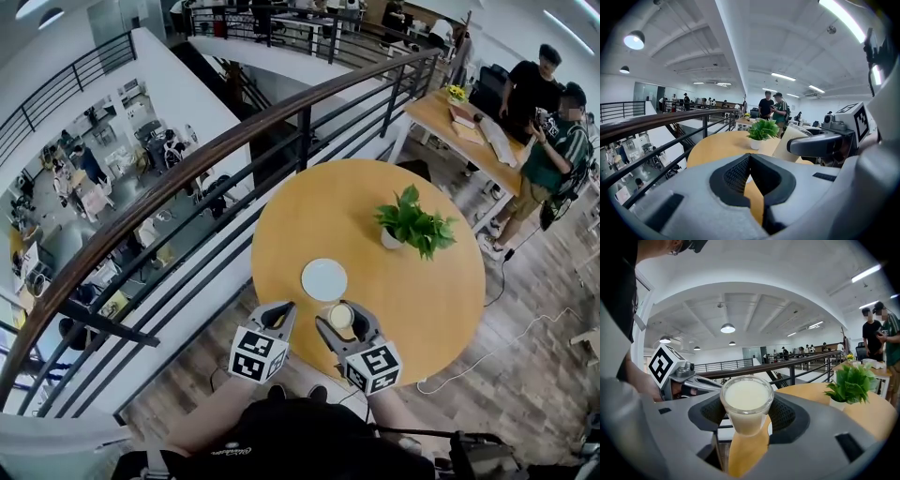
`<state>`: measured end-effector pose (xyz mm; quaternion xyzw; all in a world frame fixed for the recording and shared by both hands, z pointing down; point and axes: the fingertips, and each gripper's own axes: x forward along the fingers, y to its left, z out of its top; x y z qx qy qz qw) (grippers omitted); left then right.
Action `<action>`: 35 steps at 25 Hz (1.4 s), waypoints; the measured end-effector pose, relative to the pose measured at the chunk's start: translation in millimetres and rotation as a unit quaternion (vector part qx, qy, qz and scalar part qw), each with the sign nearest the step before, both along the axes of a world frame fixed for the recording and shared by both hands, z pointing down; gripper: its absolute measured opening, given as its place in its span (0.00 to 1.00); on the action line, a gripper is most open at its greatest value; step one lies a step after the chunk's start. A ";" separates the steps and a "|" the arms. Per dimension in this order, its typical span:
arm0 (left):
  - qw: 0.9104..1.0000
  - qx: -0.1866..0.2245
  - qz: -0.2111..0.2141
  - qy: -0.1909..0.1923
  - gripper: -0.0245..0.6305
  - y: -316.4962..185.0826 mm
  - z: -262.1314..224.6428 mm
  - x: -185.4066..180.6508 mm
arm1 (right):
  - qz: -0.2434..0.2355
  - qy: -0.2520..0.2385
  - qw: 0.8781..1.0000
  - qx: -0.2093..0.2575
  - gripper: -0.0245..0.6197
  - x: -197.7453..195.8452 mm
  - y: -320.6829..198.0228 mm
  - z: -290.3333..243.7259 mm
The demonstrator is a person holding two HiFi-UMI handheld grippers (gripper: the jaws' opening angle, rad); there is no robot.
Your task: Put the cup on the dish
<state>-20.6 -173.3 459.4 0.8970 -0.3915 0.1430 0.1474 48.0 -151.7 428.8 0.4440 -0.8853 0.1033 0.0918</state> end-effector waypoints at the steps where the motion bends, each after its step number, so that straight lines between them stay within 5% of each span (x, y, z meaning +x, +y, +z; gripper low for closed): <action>1: 1.000 -0.004 0.000 -0.002 0.03 1.0 3.2 -1.0 | 0.001 0.002 1.000 -0.004 0.44 -0.3 0.6 2.3; 21: 0.993 -0.112 0.009 -0.033 0.03 1.4 124.7 7.9 | 0.013 0.035 0.992 -0.119 0.44 10.9 1.0 128.1; 35: 0.993 -0.106 0.017 -0.058 0.03 -33.0 135.3 26.8 | 0.013 0.058 0.993 -0.101 0.44 17.4 -58.1 145.5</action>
